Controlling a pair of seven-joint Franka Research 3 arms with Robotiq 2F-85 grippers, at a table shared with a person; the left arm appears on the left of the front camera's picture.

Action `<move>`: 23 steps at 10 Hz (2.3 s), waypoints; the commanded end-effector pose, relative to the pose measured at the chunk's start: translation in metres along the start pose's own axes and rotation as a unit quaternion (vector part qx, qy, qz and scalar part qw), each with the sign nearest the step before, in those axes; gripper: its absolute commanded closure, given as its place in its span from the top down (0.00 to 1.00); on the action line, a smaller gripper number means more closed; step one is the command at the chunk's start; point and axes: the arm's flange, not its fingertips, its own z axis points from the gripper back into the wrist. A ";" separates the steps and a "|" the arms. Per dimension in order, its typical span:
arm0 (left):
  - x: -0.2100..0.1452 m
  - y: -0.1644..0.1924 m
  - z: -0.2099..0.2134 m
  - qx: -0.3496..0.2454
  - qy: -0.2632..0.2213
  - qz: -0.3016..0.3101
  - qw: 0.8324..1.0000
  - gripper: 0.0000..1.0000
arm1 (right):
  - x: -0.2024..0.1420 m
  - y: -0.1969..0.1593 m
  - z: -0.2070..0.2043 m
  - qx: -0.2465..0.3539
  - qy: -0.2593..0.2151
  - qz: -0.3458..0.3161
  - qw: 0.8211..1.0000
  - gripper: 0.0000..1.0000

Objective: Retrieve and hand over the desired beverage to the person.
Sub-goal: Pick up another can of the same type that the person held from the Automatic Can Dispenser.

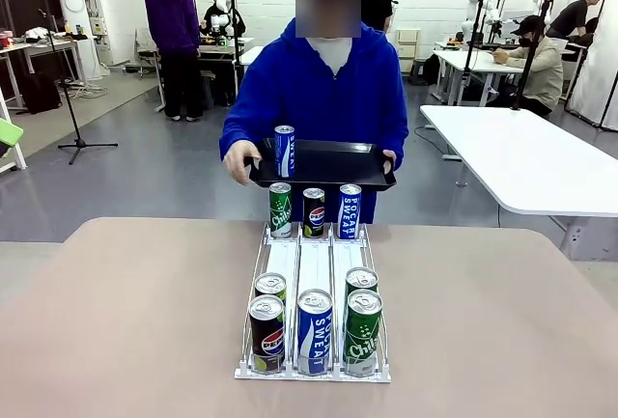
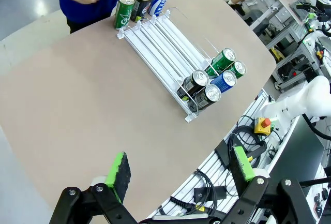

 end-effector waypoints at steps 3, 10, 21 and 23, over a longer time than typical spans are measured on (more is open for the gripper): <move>-0.001 0.001 0.000 -0.006 -0.003 -0.008 1.000 1.00 | 0.004 -0.002 0.000 0.011 -0.014 0.004 1.000 1.00; -0.001 0.001 0.000 -0.006 -0.003 -0.008 1.000 1.00 | 0.004 -0.002 0.000 0.011 -0.014 0.004 1.000 1.00; -0.001 0.001 0.000 -0.006 -0.003 -0.008 1.000 1.00 | 0.179 0.220 -0.346 -0.200 0.238 -0.233 0.922 1.00; -0.001 0.001 0.000 -0.006 -0.003 -0.008 1.000 1.00 | 0.170 0.214 -0.381 -0.235 0.242 -0.228 0.914 1.00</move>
